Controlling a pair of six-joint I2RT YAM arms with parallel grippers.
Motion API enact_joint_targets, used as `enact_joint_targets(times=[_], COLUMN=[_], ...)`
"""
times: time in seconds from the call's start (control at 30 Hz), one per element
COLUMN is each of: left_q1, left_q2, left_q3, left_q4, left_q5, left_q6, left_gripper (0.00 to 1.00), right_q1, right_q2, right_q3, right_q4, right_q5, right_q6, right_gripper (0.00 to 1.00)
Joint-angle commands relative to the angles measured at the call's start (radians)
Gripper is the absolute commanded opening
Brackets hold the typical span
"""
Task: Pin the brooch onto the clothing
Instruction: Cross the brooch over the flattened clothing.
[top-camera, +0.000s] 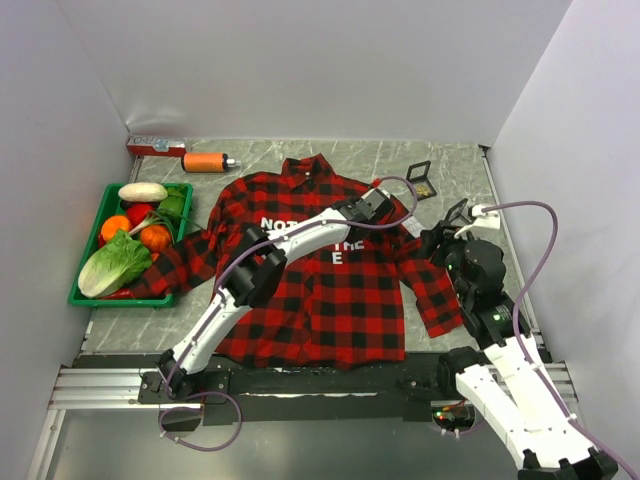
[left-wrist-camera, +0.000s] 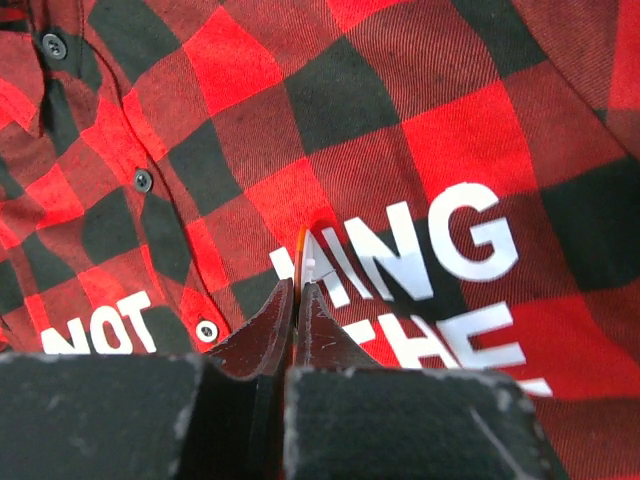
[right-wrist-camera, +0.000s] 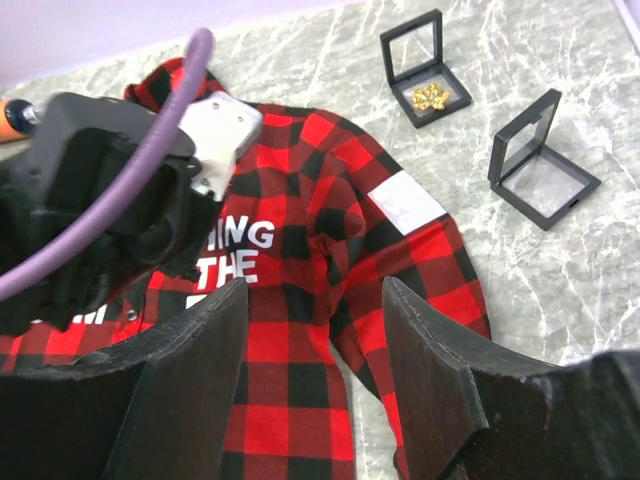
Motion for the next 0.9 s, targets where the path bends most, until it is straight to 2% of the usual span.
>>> enact_joint_targets(times=[0.0, 0.2, 0.87], left_q1=[-0.004, -0.016, -0.09], left_q2=[0.03, 0.081, 0.148], left_q3=[0.079, 0.122, 0.125], left_q4=[-0.009, -0.027, -0.041], left_q5=[-0.009, -0.034, -0.147], left_q6=[0.016, 0.042, 0.151], left_gripper=[0.01, 0.01, 0.01], right_q1=[-0.006, -0.009, -0.009], right_q2=[-0.06, -0.062, -0.057], right_q3=[-0.001, -0.001, -0.014], right_q4=[0.003, -0.009, 0.02], right_q5=[0.015, 0.012, -0.026], right_q6=[-0.004, -0.007, 0.005], right_gripper=[0.63, 0.64, 0.64])
